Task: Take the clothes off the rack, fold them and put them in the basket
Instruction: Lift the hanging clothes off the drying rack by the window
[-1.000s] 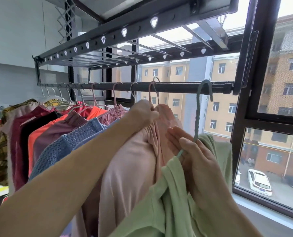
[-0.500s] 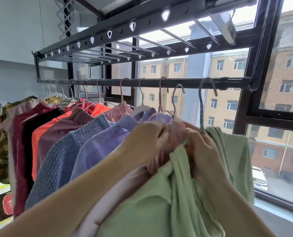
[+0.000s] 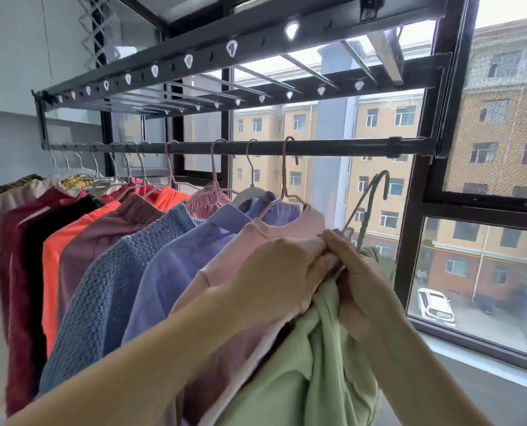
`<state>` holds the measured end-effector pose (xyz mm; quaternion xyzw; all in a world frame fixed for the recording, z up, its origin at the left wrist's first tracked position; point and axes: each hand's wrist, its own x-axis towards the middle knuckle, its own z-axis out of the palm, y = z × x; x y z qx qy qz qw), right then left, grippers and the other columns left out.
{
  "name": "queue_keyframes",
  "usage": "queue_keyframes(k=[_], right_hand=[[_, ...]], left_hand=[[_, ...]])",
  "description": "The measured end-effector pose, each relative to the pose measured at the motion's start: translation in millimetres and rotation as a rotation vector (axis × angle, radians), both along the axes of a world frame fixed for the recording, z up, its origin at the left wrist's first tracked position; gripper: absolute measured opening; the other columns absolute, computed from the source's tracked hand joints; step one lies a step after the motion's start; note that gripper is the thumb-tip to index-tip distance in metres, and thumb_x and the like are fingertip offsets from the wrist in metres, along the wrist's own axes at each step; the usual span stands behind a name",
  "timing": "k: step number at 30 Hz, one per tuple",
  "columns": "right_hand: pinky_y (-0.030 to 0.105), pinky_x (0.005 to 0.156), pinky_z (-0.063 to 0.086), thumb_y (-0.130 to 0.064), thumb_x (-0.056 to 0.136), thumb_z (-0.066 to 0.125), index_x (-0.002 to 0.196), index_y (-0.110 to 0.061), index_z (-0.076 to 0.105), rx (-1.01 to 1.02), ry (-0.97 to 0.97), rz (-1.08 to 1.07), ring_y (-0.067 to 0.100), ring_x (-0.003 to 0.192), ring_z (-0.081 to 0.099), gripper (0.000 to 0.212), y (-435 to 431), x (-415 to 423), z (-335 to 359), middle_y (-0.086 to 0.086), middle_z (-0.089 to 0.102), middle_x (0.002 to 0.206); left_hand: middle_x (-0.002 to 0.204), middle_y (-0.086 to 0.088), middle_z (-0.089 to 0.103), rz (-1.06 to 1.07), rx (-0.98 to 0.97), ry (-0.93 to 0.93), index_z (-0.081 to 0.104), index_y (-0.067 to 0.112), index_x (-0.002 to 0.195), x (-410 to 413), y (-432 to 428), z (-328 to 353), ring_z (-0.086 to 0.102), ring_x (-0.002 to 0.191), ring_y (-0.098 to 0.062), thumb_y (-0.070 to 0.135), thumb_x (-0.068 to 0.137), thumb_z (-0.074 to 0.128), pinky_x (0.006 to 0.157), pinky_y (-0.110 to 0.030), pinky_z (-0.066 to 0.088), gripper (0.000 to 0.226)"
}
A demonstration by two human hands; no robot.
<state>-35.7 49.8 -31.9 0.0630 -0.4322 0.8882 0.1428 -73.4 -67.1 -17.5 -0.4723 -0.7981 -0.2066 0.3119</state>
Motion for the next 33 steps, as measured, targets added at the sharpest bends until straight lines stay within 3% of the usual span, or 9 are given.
queue_keyframes(k=[3,6,8,13,17,20,24,27,33], right_hand=[[0.025,0.055,0.052,-0.013,0.070,0.072,0.077,-0.008,0.058,0.043,0.060,-0.063,0.016,0.050,0.055,0.016,3,-1,5,0.007,0.056,0.062],[0.036,0.069,0.049,-0.014,0.063,0.080,0.076,-0.006,0.060,0.098,0.091,-0.048,0.024,0.060,0.053,0.025,1,7,14,0.011,0.056,0.069],[0.032,0.062,0.053,-0.013,0.065,0.078,0.073,-0.006,0.063,0.154,0.094,-0.036,0.023,0.057,0.057,0.019,-4,15,16,0.011,0.059,0.067],[0.027,0.051,0.052,-0.021,0.057,0.083,0.079,-0.001,0.064,0.176,0.053,0.009,0.021,0.054,0.059,0.035,-8,21,7,0.015,0.059,0.069],[0.027,0.053,0.053,-0.027,0.034,0.093,0.081,-0.004,0.068,0.144,0.009,-0.006,0.022,0.057,0.061,0.058,-3,19,-1,0.014,0.062,0.072],[0.027,0.055,0.054,-0.020,0.054,0.087,0.082,-0.006,0.068,0.139,-0.014,0.003,0.021,0.059,0.059,0.036,-4,18,2,0.013,0.061,0.073],[0.027,0.058,0.053,-0.016,0.063,0.073,0.082,-0.006,0.066,0.142,0.017,-0.033,0.020,0.060,0.057,0.022,-10,13,6,0.011,0.059,0.071],[0.032,0.064,0.052,-0.011,0.063,0.077,0.080,-0.006,0.068,0.160,0.035,-0.063,0.024,0.063,0.057,0.019,-15,10,5,0.015,0.059,0.074],[0.024,0.053,0.053,-0.020,0.070,0.069,0.068,-0.008,0.058,0.153,0.130,-0.014,0.016,0.052,0.059,0.017,-30,0,-5,0.009,0.059,0.060]], left_hand=[[0.073,-0.002,0.063,-0.088,0.106,-0.284,0.064,0.014,0.093,0,-16,26,0.060,0.066,-0.021,0.048,0.092,0.043,0.068,-0.034,0.051,0.040],[0.082,0.001,0.057,0.178,0.127,-0.203,0.060,0.009,0.096,-33,-21,55,0.056,0.075,-0.015,0.037,0.094,0.049,0.067,-0.027,0.041,0.030],[0.094,-0.002,0.053,0.319,0.061,-0.281,0.058,0.007,0.104,-57,-20,60,0.053,0.084,-0.017,0.034,0.092,0.054,0.072,-0.027,0.039,0.029],[0.066,-0.007,0.056,0.068,0.305,-0.808,0.064,0.000,0.079,-78,-9,49,0.050,0.048,-0.009,0.006,0.089,0.058,0.043,-0.015,0.039,0.014],[0.067,0.001,0.057,0.079,0.387,-0.741,0.064,0.012,0.080,-73,-18,60,0.050,0.059,-0.008,0.011,0.091,0.055,0.051,-0.015,0.039,0.014],[0.072,0.001,0.060,0.037,0.468,-0.721,0.065,0.012,0.083,-67,-34,78,0.055,0.061,-0.007,0.012,0.091,0.056,0.064,-0.019,0.046,0.012],[0.055,0.005,0.058,0.029,0.467,-0.626,0.060,0.011,0.070,-53,-45,87,0.051,0.039,0.004,0.006,0.091,0.055,0.044,-0.008,0.040,0.022],[0.055,0.006,0.056,0.020,0.445,-0.567,0.060,0.015,0.070,-41,-48,67,0.048,0.043,0.001,0.008,0.092,0.053,0.052,-0.016,0.041,0.024],[0.065,0.004,0.056,-0.070,0.291,-0.422,0.053,0.019,0.069,-9,-29,-16,0.050,0.062,-0.010,0.052,0.082,0.036,0.065,-0.027,0.041,0.039]])
